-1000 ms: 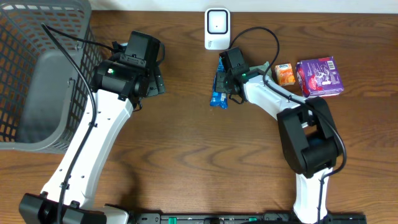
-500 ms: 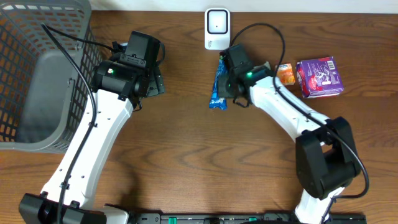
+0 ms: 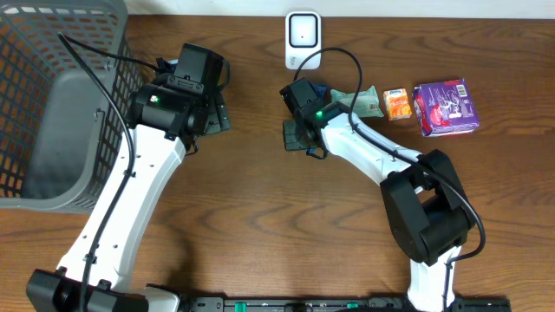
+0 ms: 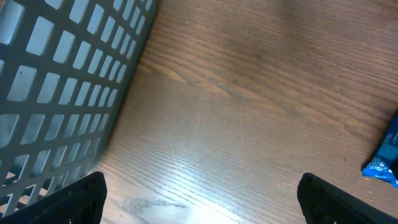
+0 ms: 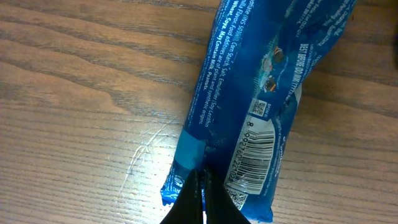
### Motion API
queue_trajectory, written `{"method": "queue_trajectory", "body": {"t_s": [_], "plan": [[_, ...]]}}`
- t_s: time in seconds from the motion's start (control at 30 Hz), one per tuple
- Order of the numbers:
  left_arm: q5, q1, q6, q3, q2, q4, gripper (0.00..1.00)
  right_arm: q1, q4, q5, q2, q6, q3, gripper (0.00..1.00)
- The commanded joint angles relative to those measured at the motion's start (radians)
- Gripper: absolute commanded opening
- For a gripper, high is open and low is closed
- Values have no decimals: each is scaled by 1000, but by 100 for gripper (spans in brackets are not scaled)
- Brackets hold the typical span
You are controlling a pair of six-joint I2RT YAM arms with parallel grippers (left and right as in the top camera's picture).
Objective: Scan the item barcode
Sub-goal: 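Lower the Oreo pack onto the table left of the wipes and release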
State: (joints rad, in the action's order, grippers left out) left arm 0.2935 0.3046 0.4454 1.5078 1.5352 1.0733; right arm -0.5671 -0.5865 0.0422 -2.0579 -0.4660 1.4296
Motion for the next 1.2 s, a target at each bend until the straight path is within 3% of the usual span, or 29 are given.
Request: {"method": "queue_trajectory", "body": {"t_s": [0.0, 0.37, 0.9, 1.17], "plan": [[6, -2, 9, 2, 2, 3, 98, 3, -20, 17, -33, -8, -18, 1], [6, -2, 9, 2, 2, 3, 98, 39, 52, 169, 196, 27, -18, 1], [6, -2, 9, 2, 2, 3, 98, 11, 43, 59, -42, 3, -19, 1], [6, -2, 9, 2, 2, 3, 98, 21, 48, 77, 9, 3, -15, 1]]}}
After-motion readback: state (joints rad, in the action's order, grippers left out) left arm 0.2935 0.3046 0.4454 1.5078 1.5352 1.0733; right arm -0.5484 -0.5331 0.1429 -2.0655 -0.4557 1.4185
